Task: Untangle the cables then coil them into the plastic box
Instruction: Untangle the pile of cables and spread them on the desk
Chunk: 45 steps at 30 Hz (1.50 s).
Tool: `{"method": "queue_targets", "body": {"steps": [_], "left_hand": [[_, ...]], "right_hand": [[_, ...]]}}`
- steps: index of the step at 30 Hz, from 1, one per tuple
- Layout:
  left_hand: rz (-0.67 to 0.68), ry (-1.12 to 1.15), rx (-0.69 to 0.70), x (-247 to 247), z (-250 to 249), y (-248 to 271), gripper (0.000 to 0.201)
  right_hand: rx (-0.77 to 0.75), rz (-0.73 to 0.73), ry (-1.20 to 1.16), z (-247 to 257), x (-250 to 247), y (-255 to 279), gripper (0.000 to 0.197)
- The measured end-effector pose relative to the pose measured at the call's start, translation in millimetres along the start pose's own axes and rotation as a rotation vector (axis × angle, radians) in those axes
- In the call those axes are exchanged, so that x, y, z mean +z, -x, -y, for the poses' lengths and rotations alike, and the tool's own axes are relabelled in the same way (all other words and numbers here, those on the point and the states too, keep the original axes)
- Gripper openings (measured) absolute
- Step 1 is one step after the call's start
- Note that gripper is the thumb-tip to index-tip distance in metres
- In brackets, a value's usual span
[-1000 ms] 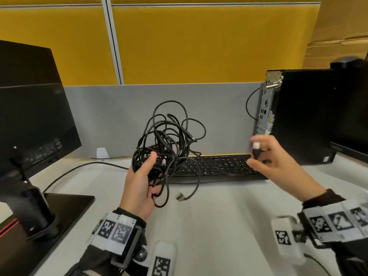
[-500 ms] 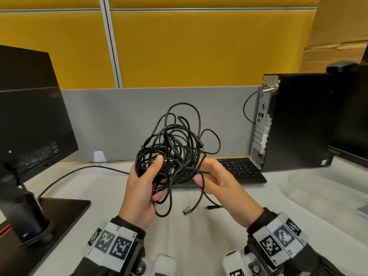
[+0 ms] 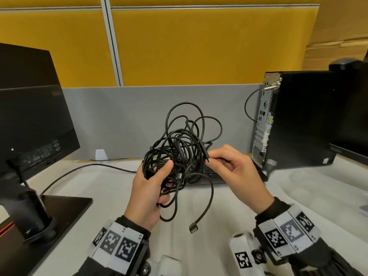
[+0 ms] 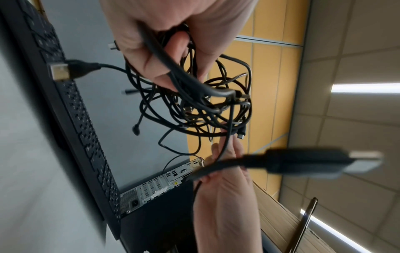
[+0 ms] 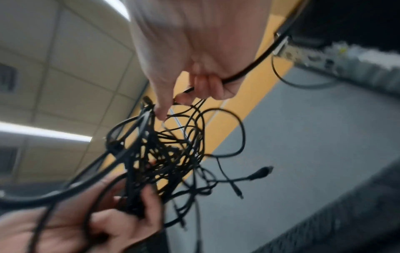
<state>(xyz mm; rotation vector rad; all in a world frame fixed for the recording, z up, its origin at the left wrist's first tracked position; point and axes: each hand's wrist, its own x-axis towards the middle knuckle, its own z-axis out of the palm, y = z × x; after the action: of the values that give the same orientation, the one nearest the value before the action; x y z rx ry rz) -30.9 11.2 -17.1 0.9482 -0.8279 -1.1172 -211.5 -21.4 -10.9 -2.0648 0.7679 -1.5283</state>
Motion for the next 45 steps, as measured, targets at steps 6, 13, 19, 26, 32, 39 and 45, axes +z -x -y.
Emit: {"method": "queue_targets", "body": {"steps": [6, 13, 19, 26, 32, 39, 45], "left_hand": [[-0.047, -0.067, 0.118, 6, -6, 6, 0.024], [-0.067, -0.069, 0.19, 5, -13, 8, 0.02], [-0.066, -0.037, 0.182, 5, -8, 8, 0.019], [-0.114, -0.064, 0.27, 3, 0, 2, 0.019], [-0.128, -0.104, 0.242, -4, 3, -3, 0.019], [0.049, -0.102, -0.06, -13, -4, -14, 0.02], [0.097, -0.002, -0.139, -12, -9, -12, 0.01]], "right_hand": [[-0.234, 0.077, 0.391, 4, -18, -4, 0.02], [-0.197, 0.149, 0.432, 11, -5, 12, 0.025], [-0.336, 0.103, 0.863, 11, -7, 9, 0.02], [-0.293, 0.384, 0.652, 32, -11, 15, 0.026], [-0.096, 0.409, 0.808, 30, -20, 16, 0.039], [-0.181, 0.173, 0.555, 13, -27, 8, 0.032], [-0.014, 0.216, 0.428, 13, -25, -2, 0.03]]}}
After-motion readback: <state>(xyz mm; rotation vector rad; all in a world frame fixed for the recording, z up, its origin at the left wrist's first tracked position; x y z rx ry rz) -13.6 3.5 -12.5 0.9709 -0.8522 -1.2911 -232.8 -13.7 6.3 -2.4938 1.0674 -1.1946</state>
